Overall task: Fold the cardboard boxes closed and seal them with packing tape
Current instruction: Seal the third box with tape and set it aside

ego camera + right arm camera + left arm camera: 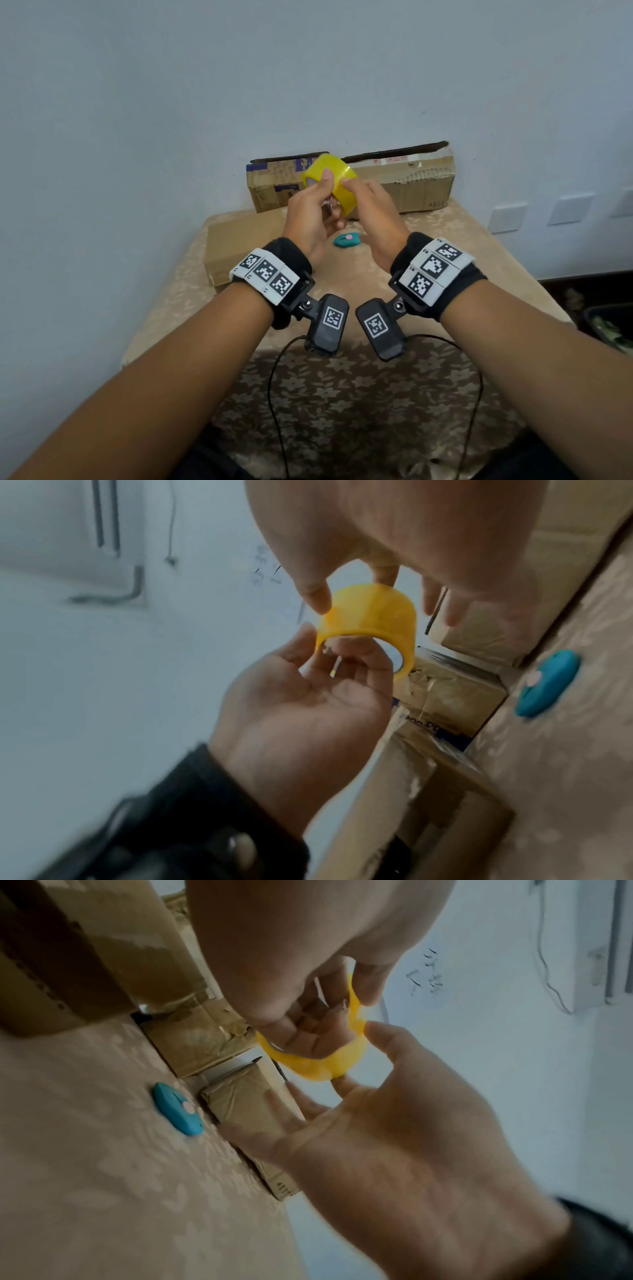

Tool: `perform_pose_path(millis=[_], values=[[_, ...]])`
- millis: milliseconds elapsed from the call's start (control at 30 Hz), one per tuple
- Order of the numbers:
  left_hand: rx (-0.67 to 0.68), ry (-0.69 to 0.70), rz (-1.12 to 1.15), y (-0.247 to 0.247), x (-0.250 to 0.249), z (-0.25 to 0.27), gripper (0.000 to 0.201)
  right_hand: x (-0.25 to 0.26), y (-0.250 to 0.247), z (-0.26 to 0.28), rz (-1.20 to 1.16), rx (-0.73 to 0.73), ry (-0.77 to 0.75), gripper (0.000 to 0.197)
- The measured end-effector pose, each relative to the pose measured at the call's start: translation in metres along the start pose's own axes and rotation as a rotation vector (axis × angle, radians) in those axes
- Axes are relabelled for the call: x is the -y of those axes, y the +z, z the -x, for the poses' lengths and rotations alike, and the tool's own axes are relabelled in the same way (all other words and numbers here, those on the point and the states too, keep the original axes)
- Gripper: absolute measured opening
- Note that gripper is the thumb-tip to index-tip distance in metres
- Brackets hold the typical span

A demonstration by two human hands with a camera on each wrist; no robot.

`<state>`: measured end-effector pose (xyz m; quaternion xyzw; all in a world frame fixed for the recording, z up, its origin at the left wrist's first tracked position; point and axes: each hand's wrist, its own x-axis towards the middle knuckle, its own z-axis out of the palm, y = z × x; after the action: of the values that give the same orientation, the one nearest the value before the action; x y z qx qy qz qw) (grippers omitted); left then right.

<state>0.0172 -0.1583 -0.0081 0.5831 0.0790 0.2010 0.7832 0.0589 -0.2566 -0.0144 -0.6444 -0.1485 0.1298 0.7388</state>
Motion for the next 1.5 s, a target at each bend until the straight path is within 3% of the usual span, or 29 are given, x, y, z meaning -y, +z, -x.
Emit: perform_pose_path(millis=[133, 233, 333, 467, 600, 767, 967, 1067, 1500], values=[[0.017, -0.011, -0.005, -0.001, 0.000, 0.000, 0.029, 0.003, -0.003, 0.004, -0.084, 0.090, 0.148, 0.027], [0.032, -0.020, 0.020, -0.002, -0.001, 0.001, 0.032, 0.004, -0.010, 0.008, -0.066, 0.210, 0.233, 0.039], [0.070, -0.028, -0.044, -0.003, -0.006, 0.001, 0.040, 0.003, -0.015, 0.007, -0.062, 0.275, 0.228, 0.040], [0.086, -0.015, -0.153, -0.004, -0.009, 0.000, 0.043, -0.001, -0.016, 0.001, -0.148, 0.214, 0.114, 0.038], [0.117, -0.053, -0.088, -0.003, -0.008, -0.002, 0.035, -0.003, -0.013, -0.003, -0.285, 0.241, 0.074, 0.038], [0.135, -0.088, -0.022, -0.005, -0.007, -0.002, 0.040, -0.005, -0.008, -0.003, -0.347, 0.251, 0.044, 0.036], [0.129, -0.106, 0.036, -0.006, -0.007, -0.003, 0.042, -0.008, -0.006, -0.005, -0.271, 0.206, 0.012, 0.033], [0.119, -0.087, -0.025, -0.007, -0.007, -0.004, 0.046, -0.008, -0.004, -0.004, -0.248, 0.191, 0.038, 0.021], [0.050, -0.009, -0.161, 0.000, -0.010, 0.003, 0.027, -0.005, 0.002, 0.003, -0.222, 0.116, 0.021, 0.021]])
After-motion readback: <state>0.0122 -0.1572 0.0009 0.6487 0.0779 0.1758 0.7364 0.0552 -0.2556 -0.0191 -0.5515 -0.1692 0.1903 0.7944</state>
